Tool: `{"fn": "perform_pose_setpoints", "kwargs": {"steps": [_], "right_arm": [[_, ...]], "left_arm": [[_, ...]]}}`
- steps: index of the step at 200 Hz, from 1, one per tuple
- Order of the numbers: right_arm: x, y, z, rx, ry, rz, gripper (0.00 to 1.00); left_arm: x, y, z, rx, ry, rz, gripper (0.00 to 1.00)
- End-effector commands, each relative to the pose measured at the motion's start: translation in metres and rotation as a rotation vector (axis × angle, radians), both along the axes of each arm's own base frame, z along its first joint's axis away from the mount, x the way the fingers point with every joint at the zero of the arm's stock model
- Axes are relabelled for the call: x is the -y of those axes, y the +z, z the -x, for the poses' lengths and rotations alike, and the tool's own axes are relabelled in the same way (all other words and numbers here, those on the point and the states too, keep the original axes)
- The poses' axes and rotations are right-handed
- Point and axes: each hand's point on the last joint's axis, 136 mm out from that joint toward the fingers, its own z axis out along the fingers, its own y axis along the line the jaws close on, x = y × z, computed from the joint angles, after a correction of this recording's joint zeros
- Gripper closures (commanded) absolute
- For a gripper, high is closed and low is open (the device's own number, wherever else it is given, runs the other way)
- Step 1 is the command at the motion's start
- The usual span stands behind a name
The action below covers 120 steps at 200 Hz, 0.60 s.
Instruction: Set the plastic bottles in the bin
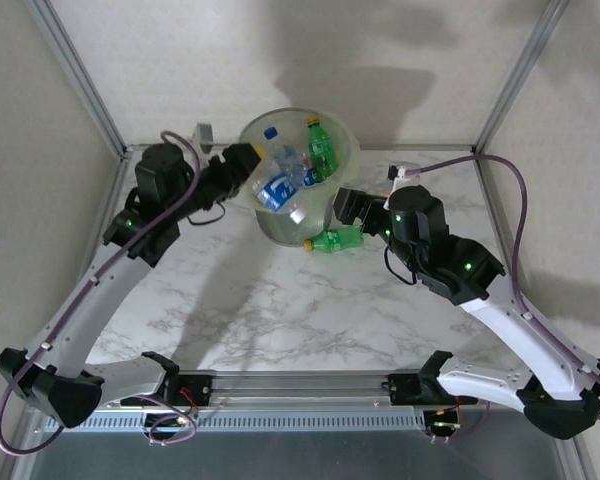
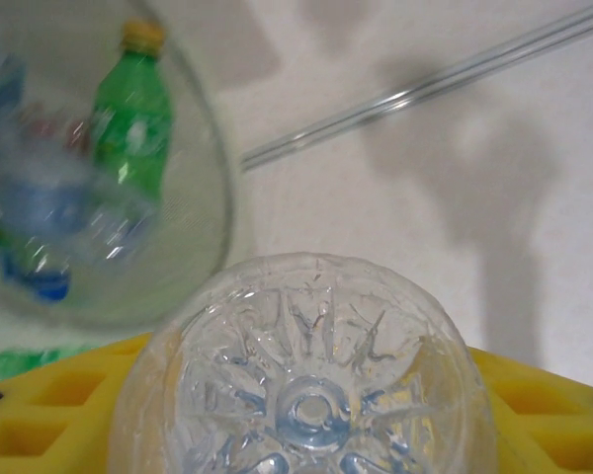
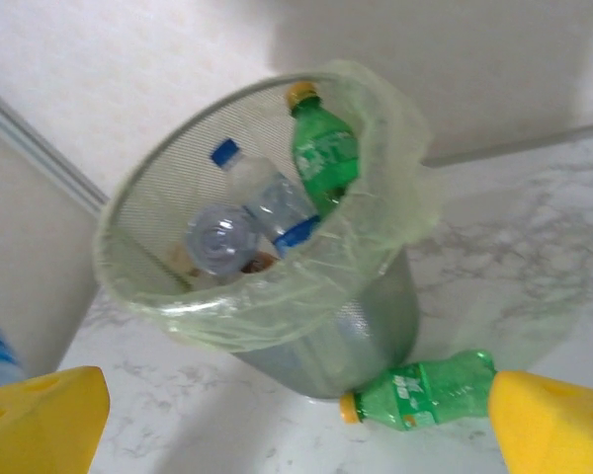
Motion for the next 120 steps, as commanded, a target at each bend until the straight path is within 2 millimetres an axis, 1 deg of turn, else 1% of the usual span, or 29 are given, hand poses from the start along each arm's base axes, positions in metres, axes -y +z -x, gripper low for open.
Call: {"fn": "perform_pose_setpoints", "kwargs": {"steps": [1,11,30,40,52,75,78,86,87,91,92,103,109,112,120], "right_arm": [[0.005,-0.027,-0.002,-0.078,-0.04,0.012,0.01],[0.006,-0.029,-0.001,-0.085,-0.046,0.01,0.01],[0.007,-0.032,0.0,-0.091,-0.047,0.005,0.01],[0.008,-0.034,0.001,-0.094,-0.048,0.002,0.01],[0.009,-0.038,0.002,-0.101,-0.051,0.003,0.01],[0.012,-0.042,0.003,-0.108,-0.058,-0.004,0.01],[0.012,-0.042,0.004,-0.108,-0.058,-0.005,0.02],[0.013,-0.042,0.004,-0.109,-0.059,-0.007,0.01],[0.013,-0.043,0.004,-0.11,-0.059,-0.007,0.01],[0.014,-0.043,0.004,-0.11,-0.061,-0.008,0.01],[0.014,-0.043,0.004,-0.11,-0.06,-0.008,0.01],[0.015,-0.043,0.005,-0.111,-0.063,-0.009,0.01],[0.015,-0.045,0.005,-0.112,-0.064,-0.007,0.01],[0.016,-0.045,0.005,-0.112,-0.067,-0.006,0.01],[0.017,-0.045,0.005,-0.113,-0.068,-0.005,0.01]], "left_arm": [[-0.003,0.03,-0.029,0.072,0.053,0.007,0.52],[-0.005,0.038,-0.044,0.08,0.092,0.009,0.53],[-0.011,0.043,-0.074,0.073,0.166,0.031,0.53],[-0.012,0.041,-0.09,0.055,0.191,0.056,0.53],[-0.008,0.041,-0.106,0.054,0.192,0.089,0.53],[0.006,0.031,-0.137,0.023,0.184,0.1,0.54],[0.007,0.032,-0.141,0.027,0.183,0.102,0.54],[0.009,0.028,-0.151,0.024,0.188,0.098,0.54],[0.01,0.024,-0.153,0.018,0.189,0.095,0.54],[0.011,0.025,-0.156,0.025,0.19,0.092,0.53],[0.012,0.022,-0.159,0.019,0.19,0.088,0.53],[0.015,0.016,-0.171,0.013,0.194,0.061,0.52],[0.017,0.006,-0.18,-0.005,0.197,0.033,0.53],[0.017,0.007,-0.183,-0.004,0.199,0.025,0.53],[0.019,-0.002,-0.191,-0.026,0.199,0.002,0.54]]}}
